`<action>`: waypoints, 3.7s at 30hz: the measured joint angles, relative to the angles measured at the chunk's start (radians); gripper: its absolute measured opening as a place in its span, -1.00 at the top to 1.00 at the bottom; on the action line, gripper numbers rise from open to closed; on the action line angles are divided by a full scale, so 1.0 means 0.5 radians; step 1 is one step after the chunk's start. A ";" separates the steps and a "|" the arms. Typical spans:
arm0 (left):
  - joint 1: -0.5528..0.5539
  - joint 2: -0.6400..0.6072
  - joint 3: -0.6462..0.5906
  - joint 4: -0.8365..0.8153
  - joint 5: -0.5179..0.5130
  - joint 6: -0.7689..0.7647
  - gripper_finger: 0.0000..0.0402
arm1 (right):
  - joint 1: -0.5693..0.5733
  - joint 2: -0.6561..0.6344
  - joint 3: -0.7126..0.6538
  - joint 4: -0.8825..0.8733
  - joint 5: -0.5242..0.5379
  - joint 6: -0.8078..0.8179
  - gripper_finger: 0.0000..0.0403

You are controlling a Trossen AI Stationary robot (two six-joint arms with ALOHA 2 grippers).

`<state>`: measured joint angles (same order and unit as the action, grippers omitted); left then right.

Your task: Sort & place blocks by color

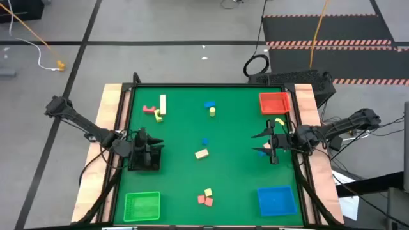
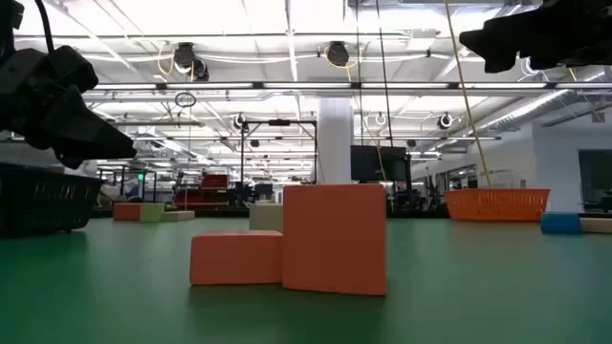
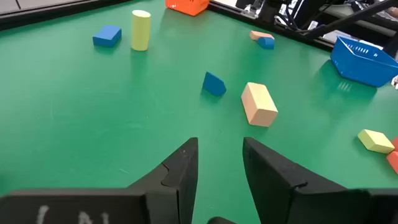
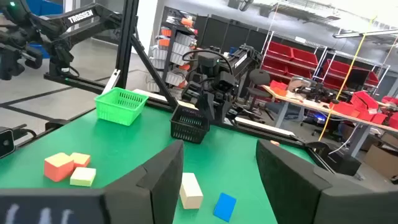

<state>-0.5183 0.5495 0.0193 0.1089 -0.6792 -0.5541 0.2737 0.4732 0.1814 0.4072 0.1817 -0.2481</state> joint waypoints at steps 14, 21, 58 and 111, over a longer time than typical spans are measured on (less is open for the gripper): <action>-0.001 -0.001 0.000 0.000 -0.001 0.001 0.37 | 0.000 0.000 0.000 0.000 0.000 0.000 0.03; 0.000 0.000 0.001 -0.001 0.000 0.001 0.37 | 0.001 0.001 -0.001 0.000 0.000 0.000 0.03; -0.001 -0.001 0.001 0.000 -0.001 0.001 0.37 | 0.001 0.000 0.000 0.000 0.000 0.000 0.03; -0.001 0.000 0.000 0.000 -0.001 0.001 0.37 | -0.001 0.017 0.000 0.450 0.268 1.050 0.03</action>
<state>-0.5186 0.5493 0.0195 0.1087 -0.6796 -0.5537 0.2733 0.4816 0.1814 0.6323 0.3155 0.2770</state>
